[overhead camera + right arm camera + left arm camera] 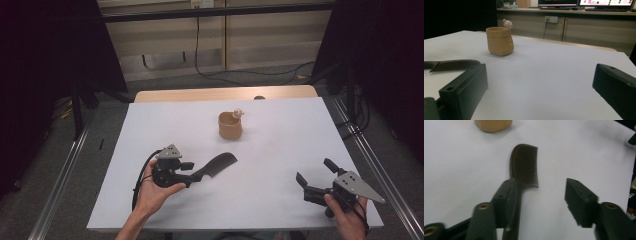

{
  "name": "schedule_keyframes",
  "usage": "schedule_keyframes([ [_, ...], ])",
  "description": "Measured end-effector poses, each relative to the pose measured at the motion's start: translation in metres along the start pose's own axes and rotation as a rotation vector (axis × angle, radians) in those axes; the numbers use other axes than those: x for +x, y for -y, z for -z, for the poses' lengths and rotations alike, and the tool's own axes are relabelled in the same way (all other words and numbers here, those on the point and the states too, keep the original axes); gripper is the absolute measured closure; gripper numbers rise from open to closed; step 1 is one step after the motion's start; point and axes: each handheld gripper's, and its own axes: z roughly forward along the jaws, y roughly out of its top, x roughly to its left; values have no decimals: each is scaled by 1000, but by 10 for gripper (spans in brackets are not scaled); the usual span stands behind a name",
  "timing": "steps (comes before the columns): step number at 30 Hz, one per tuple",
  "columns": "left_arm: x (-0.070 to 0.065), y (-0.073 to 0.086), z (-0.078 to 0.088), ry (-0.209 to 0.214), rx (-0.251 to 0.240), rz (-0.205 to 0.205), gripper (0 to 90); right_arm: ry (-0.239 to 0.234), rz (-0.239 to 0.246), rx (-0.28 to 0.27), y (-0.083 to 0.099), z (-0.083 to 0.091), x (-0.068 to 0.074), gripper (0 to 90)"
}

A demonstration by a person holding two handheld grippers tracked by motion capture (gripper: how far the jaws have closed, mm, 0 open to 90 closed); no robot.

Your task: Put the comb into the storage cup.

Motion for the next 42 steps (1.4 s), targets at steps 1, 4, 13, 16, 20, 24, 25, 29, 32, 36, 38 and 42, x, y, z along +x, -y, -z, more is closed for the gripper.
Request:
schedule_keyframes([
  [1,0,0,1,-1,-5,4,332,0,0,0,0,0,0,0],
  [4,2,0,2,-17,-13,9,201,1,1,-1,0,0,0,0],
  [13,4,-2,5,-68,1,9,71,0,-1,1,0,0,-1,0],
  [16,7,-4,6,-42,13,23,45,0,0,-1,0,0,-1,0],
  [20,9,-5,4,-43,64,23,45,-1,-1,0,0,0,-1,0],
  [24,10,-9,-3,-44,145,-15,69,-5,5,-1,0,0,0,0],
  [25,10,-10,-4,-58,158,-16,71,-3,4,1,0,0,-1,0],
  [29,15,-13,-11,-71,181,-20,81,-2,4,2,0,0,-1,0],
  [32,18,-14,-16,-99,201,5,81,-4,5,3,0,0,0,0],
  [36,19,-14,-22,-64,217,-16,69,-1,6,1,0,-1,-1,0],
  [38,19,-15,-27,-93,231,-15,67,0,9,1,0,-1,-1,0],
  [42,19,-19,-33,-62,275,-58,63,-2,7,4,0,-1,0,0],
])
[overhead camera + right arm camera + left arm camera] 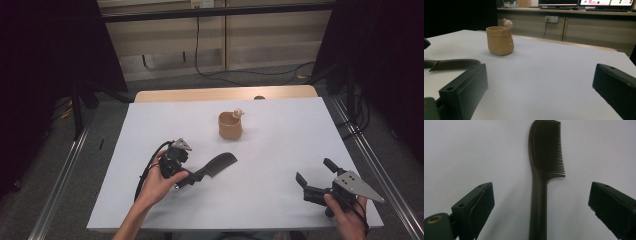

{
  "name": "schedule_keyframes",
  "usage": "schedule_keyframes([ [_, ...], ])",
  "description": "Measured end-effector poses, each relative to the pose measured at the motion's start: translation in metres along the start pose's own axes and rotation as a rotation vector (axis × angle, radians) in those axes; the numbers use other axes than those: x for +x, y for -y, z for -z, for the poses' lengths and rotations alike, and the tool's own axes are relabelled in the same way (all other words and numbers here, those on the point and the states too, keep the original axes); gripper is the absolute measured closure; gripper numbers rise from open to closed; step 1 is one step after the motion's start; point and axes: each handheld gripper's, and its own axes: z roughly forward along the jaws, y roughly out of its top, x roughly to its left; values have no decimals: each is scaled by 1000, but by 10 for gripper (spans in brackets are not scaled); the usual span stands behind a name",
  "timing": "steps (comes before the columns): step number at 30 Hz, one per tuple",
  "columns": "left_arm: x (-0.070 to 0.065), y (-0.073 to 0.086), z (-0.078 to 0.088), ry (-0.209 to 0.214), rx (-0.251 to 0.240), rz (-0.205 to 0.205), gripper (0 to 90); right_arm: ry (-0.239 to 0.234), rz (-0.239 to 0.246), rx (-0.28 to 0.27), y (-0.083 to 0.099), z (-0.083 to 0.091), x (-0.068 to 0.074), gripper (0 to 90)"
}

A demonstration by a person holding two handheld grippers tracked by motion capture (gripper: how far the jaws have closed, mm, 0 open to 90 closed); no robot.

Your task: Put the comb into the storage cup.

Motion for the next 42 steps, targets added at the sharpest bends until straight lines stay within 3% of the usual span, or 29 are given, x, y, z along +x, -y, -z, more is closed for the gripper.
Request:
schedule_keyframes([
  [5,-5,-11,-6,-13,47,-50,88,1,0,-2,0,0,0,0],
  [7,-7,-13,-9,-20,54,-44,102,-2,-1,-1,0,0,0,0],
  [8,-5,-13,-9,-19,79,-68,107,-2,-1,-1,0,0,0,0],
  [9,-6,-13,-11,-23,72,-49,116,-2,-1,-1,0,1,0,0],
  [10,-5,-13,-11,-28,101,-75,124,-1,-2,-2,0,1,0,0],
  [12,-5,-12,-13,-33,128,-78,143,0,-2,-1,0,0,0,0],
  [23,-4,-10,-16,-47,162,-73,246,1,0,2,0,0,0,0],
  [26,-5,-11,-17,-57,182,-89,290,2,-3,1,0,0,0,0],
  [28,-4,-14,-18,-44,219,-122,321,1,-3,2,1,-1,0,0],
  [33,-7,-17,-24,-58,240,-153,375,0,-5,3,0,0,0,0],
  [34,-8,-17,-26,-61,230,-137,387,1,-3,3,1,0,0,0],
  [35,-6,-18,-26,-49,252,-151,393,2,-4,4,1,0,0,0],
  [42,-7,-23,-32,-49,263,-171,497,1,-6,4,1,0,0,0],
])
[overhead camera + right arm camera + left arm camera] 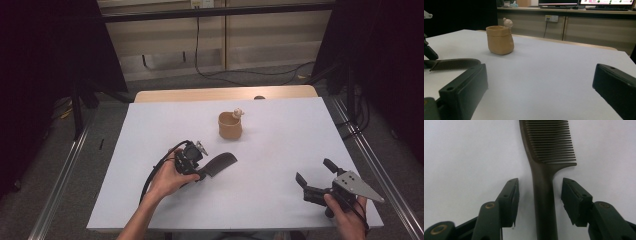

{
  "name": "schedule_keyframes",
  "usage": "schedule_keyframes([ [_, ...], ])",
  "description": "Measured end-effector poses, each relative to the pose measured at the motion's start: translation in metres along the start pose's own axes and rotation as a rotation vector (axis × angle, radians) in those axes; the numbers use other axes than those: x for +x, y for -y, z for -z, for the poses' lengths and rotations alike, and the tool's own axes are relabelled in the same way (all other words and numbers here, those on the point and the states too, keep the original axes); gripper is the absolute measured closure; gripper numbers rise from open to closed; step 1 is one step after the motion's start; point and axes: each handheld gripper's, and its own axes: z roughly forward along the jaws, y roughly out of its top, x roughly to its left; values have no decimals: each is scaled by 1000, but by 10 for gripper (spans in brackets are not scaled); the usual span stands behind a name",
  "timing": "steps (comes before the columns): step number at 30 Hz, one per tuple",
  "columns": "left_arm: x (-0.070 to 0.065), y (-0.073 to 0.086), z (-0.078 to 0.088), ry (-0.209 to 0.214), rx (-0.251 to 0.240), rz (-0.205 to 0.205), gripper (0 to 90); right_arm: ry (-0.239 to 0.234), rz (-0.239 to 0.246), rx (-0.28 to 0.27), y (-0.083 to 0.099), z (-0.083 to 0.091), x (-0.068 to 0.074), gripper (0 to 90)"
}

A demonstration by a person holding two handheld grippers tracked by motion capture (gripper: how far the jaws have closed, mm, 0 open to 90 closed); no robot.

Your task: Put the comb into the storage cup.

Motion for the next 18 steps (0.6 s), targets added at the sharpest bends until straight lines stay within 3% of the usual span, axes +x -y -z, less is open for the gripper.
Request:
schedule_keyframes([
  [6,1,0,0,17,8,2,547,0,2,0,0,0,0,0],
  [8,1,0,-1,17,2,25,550,-1,1,2,0,0,0,0],
  [11,4,-1,0,27,19,14,573,0,2,2,0,0,0,0],
  [12,4,0,-2,26,-2,47,583,0,4,1,0,0,0,0],
  [13,6,-1,-1,29,13,28,595,-1,3,2,0,0,0,0],
  [18,5,-1,-1,21,15,41,604,-1,3,3,0,0,0,0],
])
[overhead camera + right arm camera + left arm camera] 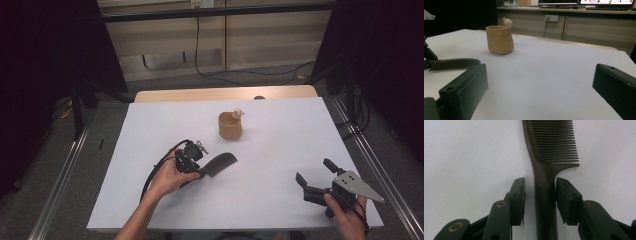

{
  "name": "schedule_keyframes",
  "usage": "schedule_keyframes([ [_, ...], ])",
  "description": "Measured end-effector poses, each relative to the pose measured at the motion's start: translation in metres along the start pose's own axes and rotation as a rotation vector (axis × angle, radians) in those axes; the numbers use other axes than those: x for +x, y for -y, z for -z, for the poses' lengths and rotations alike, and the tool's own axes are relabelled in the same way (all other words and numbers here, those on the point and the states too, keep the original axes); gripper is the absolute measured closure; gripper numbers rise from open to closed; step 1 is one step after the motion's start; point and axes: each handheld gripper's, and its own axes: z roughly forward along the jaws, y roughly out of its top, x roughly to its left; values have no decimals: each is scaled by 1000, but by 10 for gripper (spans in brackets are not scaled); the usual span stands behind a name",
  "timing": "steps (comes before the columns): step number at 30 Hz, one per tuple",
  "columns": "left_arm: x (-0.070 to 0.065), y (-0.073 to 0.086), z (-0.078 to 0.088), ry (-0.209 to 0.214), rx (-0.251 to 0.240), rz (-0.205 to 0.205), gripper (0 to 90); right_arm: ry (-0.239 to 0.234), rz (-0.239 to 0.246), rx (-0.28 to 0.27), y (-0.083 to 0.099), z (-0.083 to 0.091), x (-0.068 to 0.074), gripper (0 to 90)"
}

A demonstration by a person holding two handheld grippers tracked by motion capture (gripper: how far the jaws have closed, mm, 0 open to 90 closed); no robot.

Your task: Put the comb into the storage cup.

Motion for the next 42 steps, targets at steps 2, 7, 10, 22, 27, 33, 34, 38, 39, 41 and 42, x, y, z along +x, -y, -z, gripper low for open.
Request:
schedule_keyframes([
  [2,-1,-1,0,-9,8,2,608,-4,-1,2,0,0,1,0],
  [7,-3,-2,-1,-11,9,19,626,-2,0,0,0,0,1,0],
  [10,-2,-3,0,-13,23,12,637,-3,3,1,0,0,1,0],
  [22,-4,-11,-1,-3,71,5,727,-4,5,4,0,0,1,0],
  [27,0,-8,1,19,54,15,728,-4,4,4,0,0,1,0],
  [33,3,-6,2,35,27,57,728,-3,1,3,0,0,0,0],
  [34,3,-6,3,38,29,53,728,-2,0,4,0,0,0,0],
  [38,4,-4,9,33,-24,75,729,-3,2,3,0,0,1,0],
  [39,3,-4,10,28,-36,81,729,-3,2,2,0,0,1,0],
  [41,4,-3,13,25,-61,88,730,-3,1,3,0,0,0,0],
  [42,4,-3,15,21,-75,95,730,-3,0,3,0,0,0,0],
])
